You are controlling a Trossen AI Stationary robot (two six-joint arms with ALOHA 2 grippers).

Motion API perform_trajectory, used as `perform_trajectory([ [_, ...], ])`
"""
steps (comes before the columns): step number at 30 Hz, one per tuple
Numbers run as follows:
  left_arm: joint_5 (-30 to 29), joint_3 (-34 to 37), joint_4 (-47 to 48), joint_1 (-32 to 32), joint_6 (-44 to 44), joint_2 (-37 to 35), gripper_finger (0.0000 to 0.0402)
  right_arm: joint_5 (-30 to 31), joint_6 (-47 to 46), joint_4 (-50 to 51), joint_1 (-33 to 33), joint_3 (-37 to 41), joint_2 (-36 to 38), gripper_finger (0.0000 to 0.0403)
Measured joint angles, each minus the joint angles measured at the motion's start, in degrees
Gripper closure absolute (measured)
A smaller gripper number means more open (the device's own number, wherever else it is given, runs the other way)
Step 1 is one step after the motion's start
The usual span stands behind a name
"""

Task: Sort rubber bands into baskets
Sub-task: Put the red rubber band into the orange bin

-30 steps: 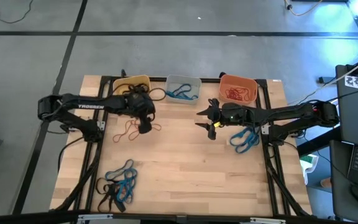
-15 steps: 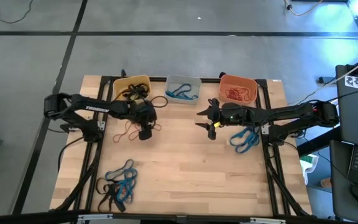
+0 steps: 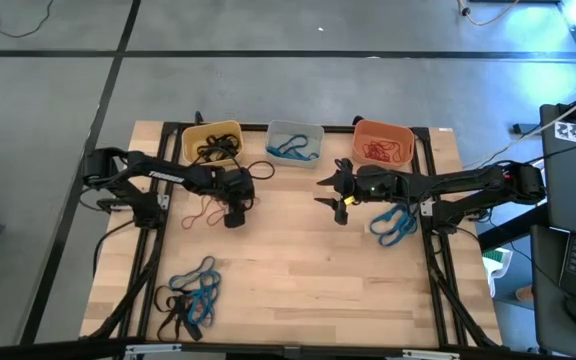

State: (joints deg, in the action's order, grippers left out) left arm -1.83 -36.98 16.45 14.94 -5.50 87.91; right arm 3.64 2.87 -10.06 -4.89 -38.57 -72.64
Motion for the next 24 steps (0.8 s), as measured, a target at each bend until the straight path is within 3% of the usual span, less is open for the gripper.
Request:
perform_trajectory([
  [6,-1.6,0.1,-1.1,0.0,-0.5,0.1,0.0244,0.0,0.0,0.0,0.0,0.0,0.0,0.0178],
  [11,-4.7,0.1,-1.6,0.0,-0.9,0.2,0.0294,0.0,0.0,0.0,0.0,0.0,0.0,0.0178],
  [19,-2.2,0.1,-0.7,0.2,-1.1,0.2,0.0389,0.0,0.0,0.0,0.0,0.0,0.0,0.0178],
  [24,-0.3,0.1,-0.7,0.3,-1.7,0.2,0.0396,0.0,0.0,0.0,0.0,0.0,0.0,0.0178],
])
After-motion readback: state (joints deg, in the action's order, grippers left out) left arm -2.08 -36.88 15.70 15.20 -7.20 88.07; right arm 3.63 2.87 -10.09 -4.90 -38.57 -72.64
